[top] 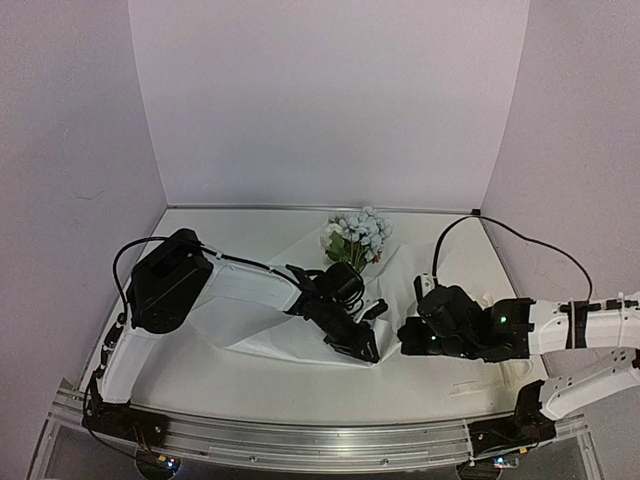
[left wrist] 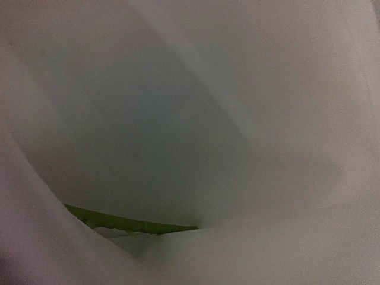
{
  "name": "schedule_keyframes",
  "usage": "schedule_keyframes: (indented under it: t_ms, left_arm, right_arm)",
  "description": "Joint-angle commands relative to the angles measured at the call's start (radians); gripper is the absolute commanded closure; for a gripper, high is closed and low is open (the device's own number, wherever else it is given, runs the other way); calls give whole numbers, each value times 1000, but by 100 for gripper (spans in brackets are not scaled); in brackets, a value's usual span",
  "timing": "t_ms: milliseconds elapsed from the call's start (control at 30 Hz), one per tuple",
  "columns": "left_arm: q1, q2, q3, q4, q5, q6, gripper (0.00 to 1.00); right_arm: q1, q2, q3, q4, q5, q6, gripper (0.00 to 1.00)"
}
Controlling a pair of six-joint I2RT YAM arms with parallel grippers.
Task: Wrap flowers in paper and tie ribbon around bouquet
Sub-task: Press the fold line on the 1/4-folded wrapping paper.
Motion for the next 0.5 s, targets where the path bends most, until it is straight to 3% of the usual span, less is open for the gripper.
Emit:
schedule_keyframes:
  t_ms: [0, 233, 467]
  left_arm:
    - [4, 35, -41, -40, -72, -44, 71]
    - [4, -32, -104, 20, -33, -77, 71]
    - [6, -132, -64, 28, 18, -48, 69]
  right_arm:
    - [8, 3, 11, -80, -5, -38, 100]
    - [8, -194, -267, -37, 204, 170, 100]
    - [8, -166, -256, -38, 155, 119, 100]
